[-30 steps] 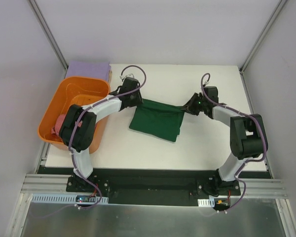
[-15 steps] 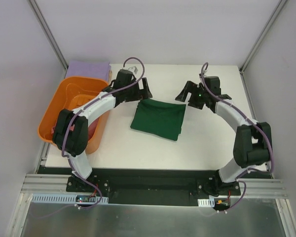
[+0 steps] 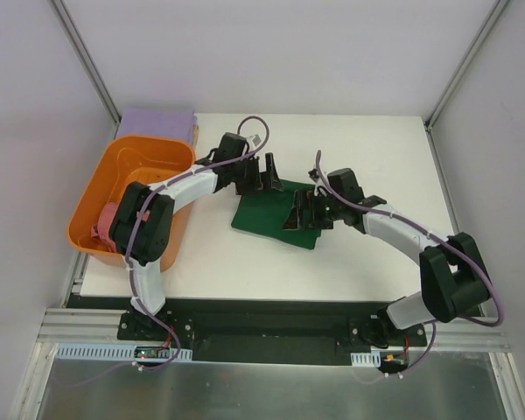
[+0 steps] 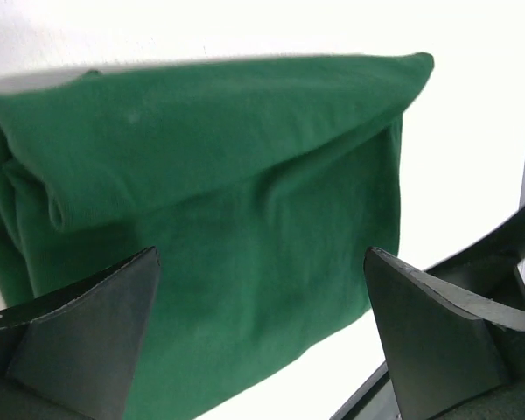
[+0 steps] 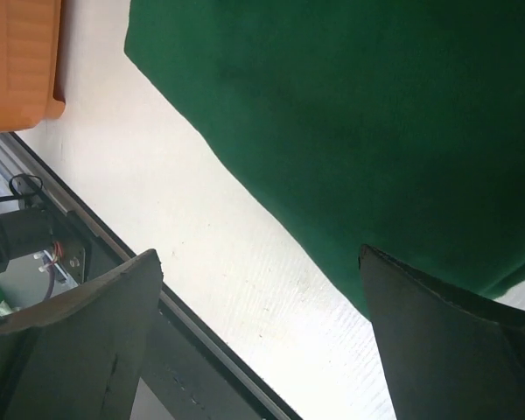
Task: Fold and stack the t-shirts
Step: Smooth out wrinkles on the folded tshirt
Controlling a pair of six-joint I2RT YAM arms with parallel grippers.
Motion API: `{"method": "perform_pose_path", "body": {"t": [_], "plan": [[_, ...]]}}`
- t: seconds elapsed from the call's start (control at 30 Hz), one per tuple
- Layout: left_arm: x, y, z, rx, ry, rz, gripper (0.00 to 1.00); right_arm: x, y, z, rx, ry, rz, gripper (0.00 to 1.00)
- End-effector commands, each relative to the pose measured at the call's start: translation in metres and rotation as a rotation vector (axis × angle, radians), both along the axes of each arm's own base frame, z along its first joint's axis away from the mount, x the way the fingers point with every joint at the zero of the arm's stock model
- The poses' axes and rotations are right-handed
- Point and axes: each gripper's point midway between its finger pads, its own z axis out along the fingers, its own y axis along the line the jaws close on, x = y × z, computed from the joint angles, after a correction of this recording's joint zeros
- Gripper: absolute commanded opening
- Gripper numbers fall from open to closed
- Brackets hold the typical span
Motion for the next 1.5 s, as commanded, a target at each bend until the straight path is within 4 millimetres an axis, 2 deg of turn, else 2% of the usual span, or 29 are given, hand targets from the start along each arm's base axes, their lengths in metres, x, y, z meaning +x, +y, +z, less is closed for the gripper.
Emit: {"method": "perform_pose_path", "body": {"t": [0.0,0.07,0.27,0.4,0.47,0.57,0.67,0.7,0.73,0.83,0.93,1.0,1.07,1.17,1.23,1.33,1.47], "plan": [[0.036,-0.012,0.004,-0.031,-0.037,0.049,0.99,-0.001,0.004,-0.011,0.002,-0.009,0.048,0.96],[0.05,-0.013,-0.007,-0.038,-0.009,0.062,0.99,0.0,0.0,-0.019,-0.023,-0.004,0.041,0.96],[0.093,-0.014,-0.014,-0.051,-0.012,0.124,0.99,-0.009,-0.008,-0.05,-0.083,0.056,0.055,0.96],[0.106,-0.01,-0.026,-0.073,0.034,0.151,0.99,-0.009,-0.013,-0.068,-0.126,0.09,0.047,0.96],[0.105,-0.008,-0.035,-0.053,0.052,0.156,0.99,-0.008,-0.018,-0.075,-0.15,0.112,0.033,0.96],[0.088,-0.001,-0.046,-0.022,0.098,0.148,0.99,-0.006,-0.023,-0.078,-0.166,0.117,0.011,0.96],[0.057,0.01,-0.05,0.026,0.11,0.142,0.99,-0.007,-0.025,-0.069,-0.159,0.106,0.006,0.96],[0.046,0.014,-0.05,0.046,0.108,0.14,0.99,-0.008,-0.025,-0.064,-0.15,0.096,0.005,0.96],[0.025,0.016,-0.047,0.068,0.101,0.118,0.99,-0.009,-0.025,-0.058,-0.138,0.092,0.002,0.96],[-0.023,0.024,-0.04,0.1,0.077,0.05,0.99,-0.035,-0.023,-0.042,-0.088,0.077,0.046,0.96],[-0.057,0.032,-0.019,0.095,0.024,0.012,0.99,-0.062,-0.023,-0.028,-0.045,0.052,0.084,0.96],[-0.065,0.038,0.002,0.109,-0.063,0.018,0.99,-0.071,-0.022,-0.015,-0.014,0.022,0.094,0.96],[-0.067,0.041,0.024,0.105,-0.144,0.019,0.99,-0.071,-0.023,0.004,0.011,-0.039,0.085,0.96],[-0.07,0.044,0.047,0.08,-0.204,0.029,0.99,-0.064,-0.021,0.03,0.041,-0.115,0.072,0.96],[-0.068,0.044,0.051,0.078,-0.219,0.041,0.99,-0.054,-0.019,0.044,0.046,-0.16,0.052,0.96],[-0.061,0.039,0.046,0.07,-0.205,0.047,0.99,-0.017,-0.019,0.06,0.019,-0.253,-0.038,0.96],[-0.047,0.035,0.029,0.094,-0.163,0.081,0.99,0.039,-0.008,0.071,0.085,-0.251,-0.129,0.96]]}}
